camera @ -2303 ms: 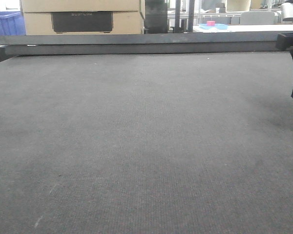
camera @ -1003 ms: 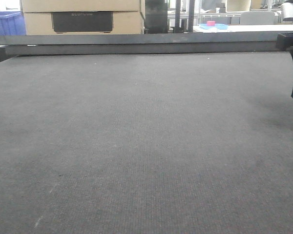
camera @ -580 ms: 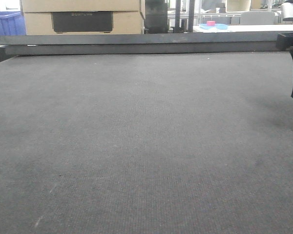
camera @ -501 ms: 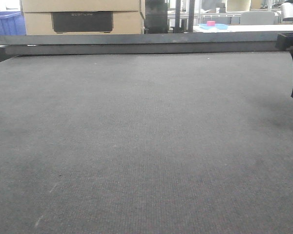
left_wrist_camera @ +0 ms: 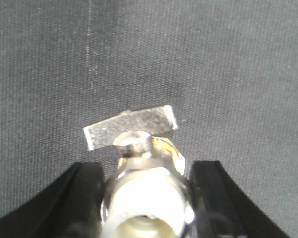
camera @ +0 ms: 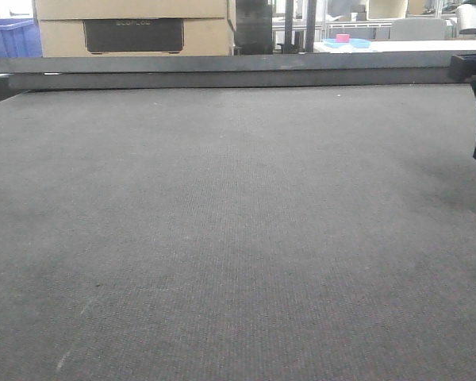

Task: Place valve from conveyor to right shelf box
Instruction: 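Lower the left gripper around the second valve and close it, then lift both held valves up off the conveyor belt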

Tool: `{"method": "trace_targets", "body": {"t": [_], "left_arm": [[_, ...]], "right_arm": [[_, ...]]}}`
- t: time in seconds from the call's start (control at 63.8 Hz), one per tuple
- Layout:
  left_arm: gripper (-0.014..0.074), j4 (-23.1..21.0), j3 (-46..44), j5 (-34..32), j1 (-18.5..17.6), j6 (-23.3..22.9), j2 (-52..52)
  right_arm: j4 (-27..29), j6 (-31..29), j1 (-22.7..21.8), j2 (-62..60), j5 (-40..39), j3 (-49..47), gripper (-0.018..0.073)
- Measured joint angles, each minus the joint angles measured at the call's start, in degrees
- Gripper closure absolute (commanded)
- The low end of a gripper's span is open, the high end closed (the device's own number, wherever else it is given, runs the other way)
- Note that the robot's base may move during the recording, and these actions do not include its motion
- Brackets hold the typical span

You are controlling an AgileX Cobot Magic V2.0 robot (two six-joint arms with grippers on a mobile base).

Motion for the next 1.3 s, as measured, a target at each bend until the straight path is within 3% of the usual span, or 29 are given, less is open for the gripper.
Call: {"method": "trace_targets", "body": {"t": [0.078, 0.486, 0.893, 1.081, 1.3], "left_arm": [[0.0709, -0.11, 0.00, 0.00, 0.00, 0.00, 0.00], [0.0708, -0.42, 0.00, 0.10, 0.00, 1.29, -1.16], [0.0708, -0.76, 0.49, -0.05, 0.00, 1.42, -15.72], [0.0708, -0.76, 6.19, -5.03, 0.00, 1.42, -24.70], [0.0708, -0.76, 14.94, -16.75, 0.00, 1.42, -36.92]], "right_arm": [[0.00, 0.00, 0.00, 0.00, 0.00, 0.00, 0.0683], [0.00, 0.37, 0.00, -1.14, -0.49, 0.21, 0.0727], [-0.42, 1.13, 0.00, -13.13, -3.06, 1.26, 0.0727], [-0.74, 1.13, 0.00, -20.98, -10.06, 7.64, 0.0727], [-1.96, 1.13, 0.00, -32.17, -19.28, 17.97, 0.0727]]}}
